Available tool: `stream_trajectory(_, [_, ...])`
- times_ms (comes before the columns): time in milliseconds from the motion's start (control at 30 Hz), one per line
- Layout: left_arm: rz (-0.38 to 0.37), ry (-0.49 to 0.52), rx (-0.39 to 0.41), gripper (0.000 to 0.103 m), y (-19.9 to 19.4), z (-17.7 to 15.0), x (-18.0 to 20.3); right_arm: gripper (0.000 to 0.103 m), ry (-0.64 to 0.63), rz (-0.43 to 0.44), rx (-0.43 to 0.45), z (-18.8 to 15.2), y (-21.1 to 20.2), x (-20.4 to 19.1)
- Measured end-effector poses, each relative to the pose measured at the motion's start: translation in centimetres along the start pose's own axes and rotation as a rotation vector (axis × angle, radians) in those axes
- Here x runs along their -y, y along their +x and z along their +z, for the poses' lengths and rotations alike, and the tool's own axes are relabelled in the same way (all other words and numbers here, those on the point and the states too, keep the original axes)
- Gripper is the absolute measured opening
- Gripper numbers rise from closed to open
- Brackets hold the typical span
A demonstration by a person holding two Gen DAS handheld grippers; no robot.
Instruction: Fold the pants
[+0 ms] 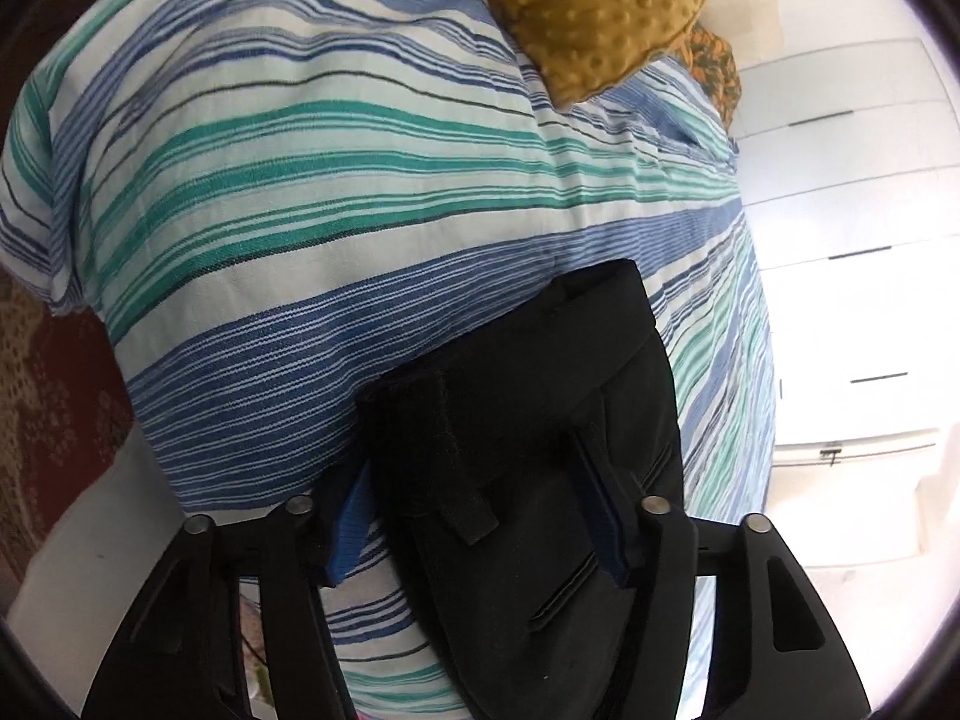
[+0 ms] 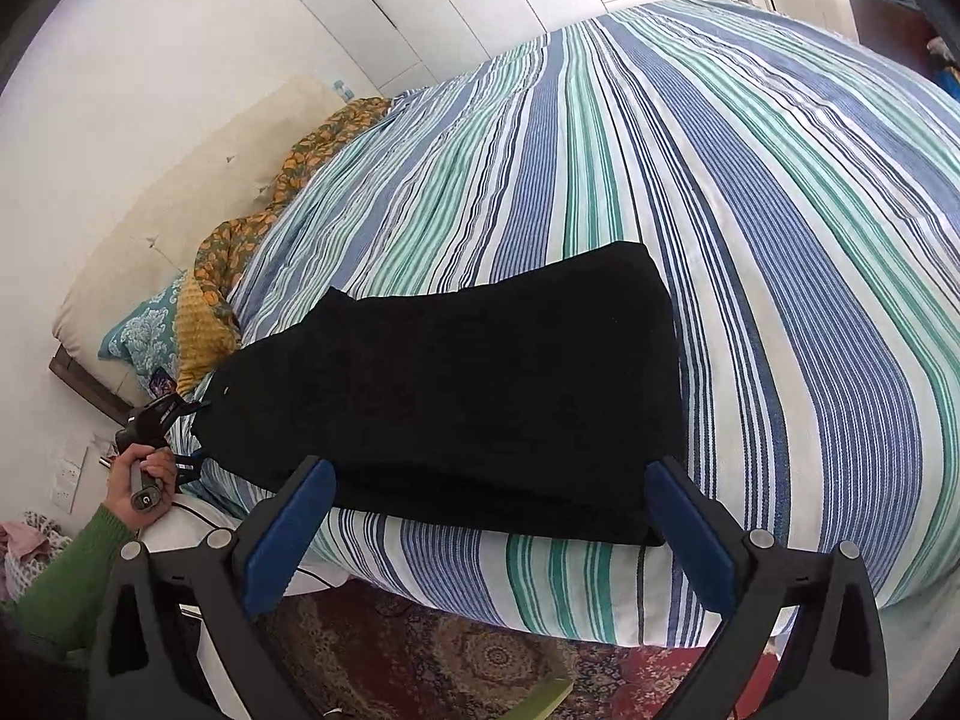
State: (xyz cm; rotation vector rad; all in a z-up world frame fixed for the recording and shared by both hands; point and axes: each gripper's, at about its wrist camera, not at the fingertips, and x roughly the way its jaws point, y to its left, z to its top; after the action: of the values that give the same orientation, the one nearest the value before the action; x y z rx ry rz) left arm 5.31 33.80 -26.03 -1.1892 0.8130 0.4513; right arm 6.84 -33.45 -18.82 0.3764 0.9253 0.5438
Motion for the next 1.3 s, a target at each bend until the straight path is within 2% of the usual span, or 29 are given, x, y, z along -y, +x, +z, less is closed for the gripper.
stream_trajectory(67, [-0.027, 0.02, 0.041, 0.023, -1.1, -0.5, 0.2, 0.103, -0.023, -0.006, 0.011, 0.0, -0.2, -0.5])
stream_trajectory(167, [-0.075, 0.051, 0.077, 0.019, -3.2, -1.2, 1.1, 0.102, -0.043, -0.018, 0.051, 0.0, -0.9, -0.9])
stream_trajectory(267, [-0.128, 0.136, 0.105, 0.017, -5.8, -2.6, 3.9, 0.103, -0.043, -0.051, 0.108, 0.3, -2.0, -0.7])
stream_trajectory(333, [-0.153, 0.272, 0.132, 0.017, -8.0, -4.5, 7.6, 0.103, -0.027, -0.064, 0.143, 0.4, -2.5, -0.1])
stream_trajectory(400, [-0.179, 0.45, 0.152, 0.017, -9.9, -7.6, 12.4, 0.102, -0.001, -0.07, 0.161, 0.7, -2.8, 0.5])
stream_trajectory(533, [-0.232, 0.798, 0.143, 0.018, -11.4, -16.1, 21.3, 0.103, 0.042, -0.069, 0.172, 0.7, -2.9, 1.7])
stream_trajectory(667, [-0.263, 1.082, 0.064, 0.018, -8.7, -26.4, 26.6, 0.103, 0.057, -0.062, 0.189, 0.7, -3.2, 2.0])
stream_trajectory(767, [-0.25, 1.184, -0.062, 0.018, -3.8, -33.0, 27.8, 0.103, 0.061, -0.064, 0.198, 0.8, -3.4, 2.2])
stream_trajectory(867, [-0.174, 1.318, -0.198, 0.022, 2.0, -39.0, 27.4, 0.102, 0.076, -0.067, 0.2, 0.8, -3.5, 2.5])
stream_trajectory(933, [-0.083, 1.393, -0.324, 0.026, 5.2, -42.1, 26.7, 0.102, 0.086, -0.068, 0.209, 0.7, -3.7, 2.7])
stream_trajectory(967, [-0.048, 1.401, -0.354, 0.028, 5.6, -43.0, 26.3, 0.102, 0.089, -0.068, 0.215, 0.7, -3.9, 2.8])
stream_trajectory(1000, [-0.053, 1.4, -0.343, 0.031, 5.1, -43.1, 26.1, 0.102, 0.095, -0.068, 0.222, 0.7, -4.1, 2.9])
stream_trajectory(1067, [-0.129, 1.36, -0.346, 0.037, 2.5, -42.0, 26.2, 0.102, 0.112, -0.063, 0.239, 0.7, -4.5, 3.3])
stream_trajectory(1133, [-0.205, 1.292, -0.357, 0.042, 0.2, -39.6, 26.3, 0.102, 0.139, -0.05, 0.26, 0.7, -5.0, 3.8])
stream_trajectory(1167, [-0.215, 1.266, -0.325, 0.046, -0.8, -38.2, 26.2, 0.102, 0.155, -0.049, 0.267, 0.7, -5.2, 4.1])
stream_trajectory(1233, [-0.176, 1.231, -0.2, 0.055, -2.7, -35.2, 25.7, 0.103, 0.189, -0.058, 0.263, 0.7, -5.1, 4.6])
stream_trajectory(1300, [-0.142, 1.17, -0.129, 0.057, -3.8, -32.1, 24.5, 0.103, 0.212, -0.052, 0.236, 0.8, -4.6, 4.8])
